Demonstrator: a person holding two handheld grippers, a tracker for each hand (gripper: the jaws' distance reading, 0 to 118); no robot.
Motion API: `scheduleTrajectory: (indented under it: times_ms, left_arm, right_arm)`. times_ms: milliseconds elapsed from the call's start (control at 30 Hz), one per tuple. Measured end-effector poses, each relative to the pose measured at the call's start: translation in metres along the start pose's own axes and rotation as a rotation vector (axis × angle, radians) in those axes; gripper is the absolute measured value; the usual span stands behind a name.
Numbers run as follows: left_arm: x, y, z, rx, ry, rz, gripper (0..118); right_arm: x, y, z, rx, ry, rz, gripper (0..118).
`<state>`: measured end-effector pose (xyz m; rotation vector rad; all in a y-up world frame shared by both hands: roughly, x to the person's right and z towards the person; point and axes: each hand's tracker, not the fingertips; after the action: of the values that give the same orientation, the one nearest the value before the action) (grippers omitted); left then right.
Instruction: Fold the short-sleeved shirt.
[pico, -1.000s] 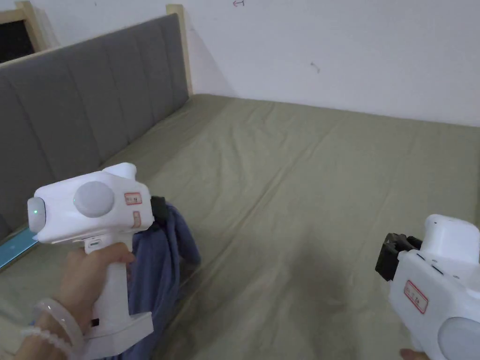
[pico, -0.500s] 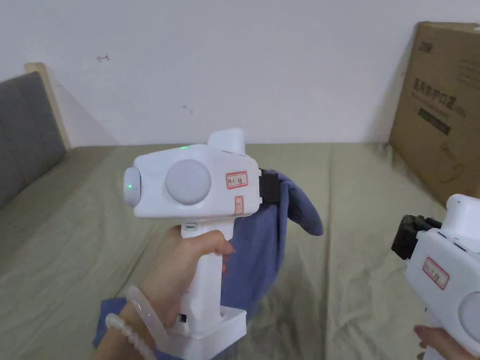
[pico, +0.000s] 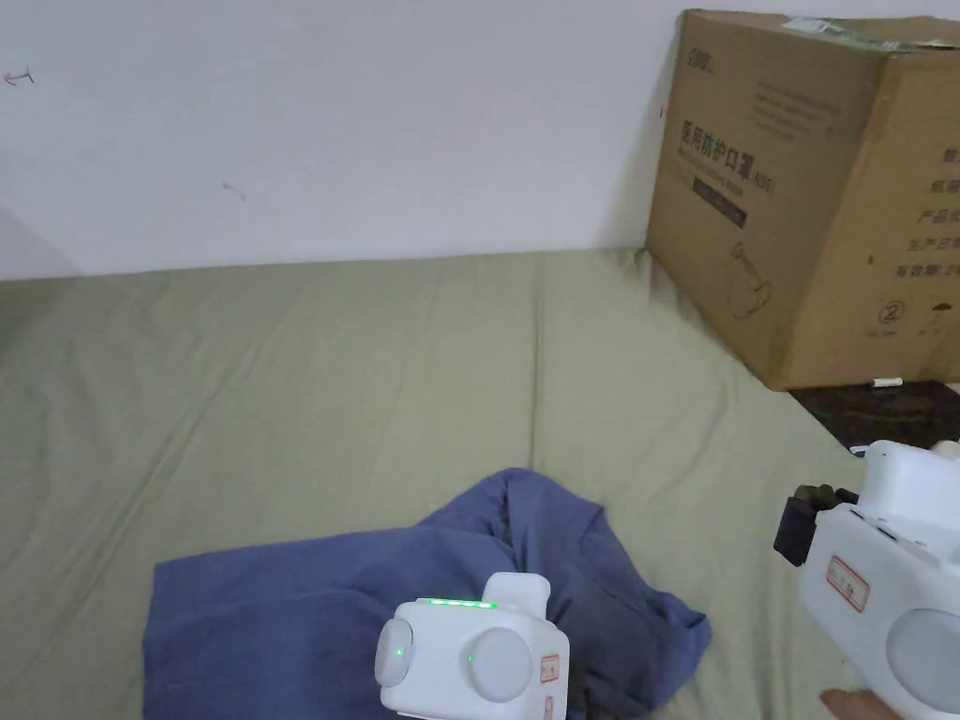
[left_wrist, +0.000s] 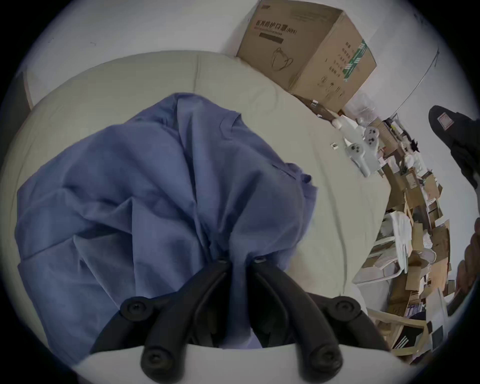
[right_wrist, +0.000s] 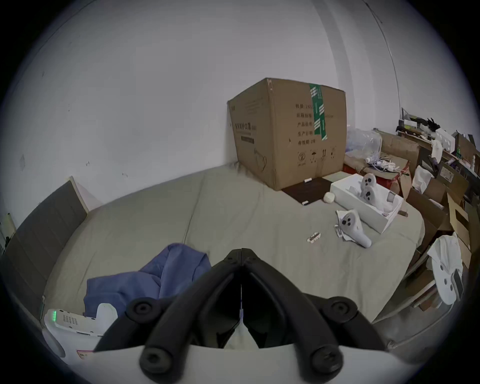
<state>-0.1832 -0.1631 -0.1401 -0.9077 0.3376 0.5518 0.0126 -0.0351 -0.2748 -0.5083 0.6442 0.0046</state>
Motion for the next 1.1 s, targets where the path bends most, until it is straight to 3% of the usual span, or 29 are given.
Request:
scheduleTrajectory:
  times_ms: [33,133,267,300,333,400,467,600,733,767,800,833,867,933,1100]
  left_arm:
    - [-0.004,0.001,0.003,0.001,-0.001,0.008,23]
    - [-0.013,0.007,0.014,-0.018,-0.015,0.019,116]
    - [-0.036,0.002,0.059,0.066,-0.015,0.028,114]
    - [-0.046,-0.001,0.074,0.080,0.003,0.047,107]
    - [-0.060,-0.009,0.089,0.133,0.010,0.082,78]
    - [-0.088,-0.025,0.110,0.173,0.066,0.156,0]
    - [-0.117,-0.047,0.118,0.149,0.156,0.226,0]
    - [-0.160,-0.086,0.148,0.176,0.208,0.300,0]
    - [-0.183,-0.103,0.182,0.227,0.255,0.333,1]
    - [-0.186,-0.106,0.185,0.223,0.266,0.327,11]
    - [-0.190,-0.110,0.187,0.222,0.277,0.332,37]
    - [-0.193,-0.114,0.186,0.211,0.270,0.342,37]
    - [-0.195,-0.119,0.183,0.177,0.272,0.349,49]
    - [-0.200,-0.130,0.165,0.085,0.243,0.368,100]
    - [-0.203,-0.138,0.127,0.025,0.236,0.392,98]
  right_arm:
    - [-0.002,-0.003,-0.002,-0.011,0.005,-0.002,0]
    - [-0.014,-0.011,-0.008,-0.043,0.026,0.008,0]
    - [-0.034,-0.019,-0.009,-0.069,0.067,0.065,0]
    - [-0.041,-0.021,-0.008,-0.074,0.076,0.078,0]
    - [-0.047,-0.023,-0.008,-0.080,0.087,0.089,0]
    - [-0.059,-0.027,-0.005,-0.084,0.109,0.092,0]
    - [-0.072,-0.032,-0.005,-0.103,0.144,0.096,0]
    - [-0.101,-0.043,0.001,-0.114,0.182,0.148,0]
    - [-0.125,-0.047,0.005,-0.136,0.237,0.150,0]
    - [-0.130,-0.047,0.007,-0.135,0.241,0.154,0]
    - [-0.137,-0.048,0.010,-0.130,0.247,0.166,0]
    - [-0.143,-0.049,0.011,-0.125,0.257,0.181,0]
    - [-0.147,-0.049,0.013,-0.124,0.264,0.192,0]
    - [-0.153,-0.052,0.015,-0.128,0.279,0.210,0]
    - [-0.154,-0.058,0.014,-0.142,0.275,0.240,0]
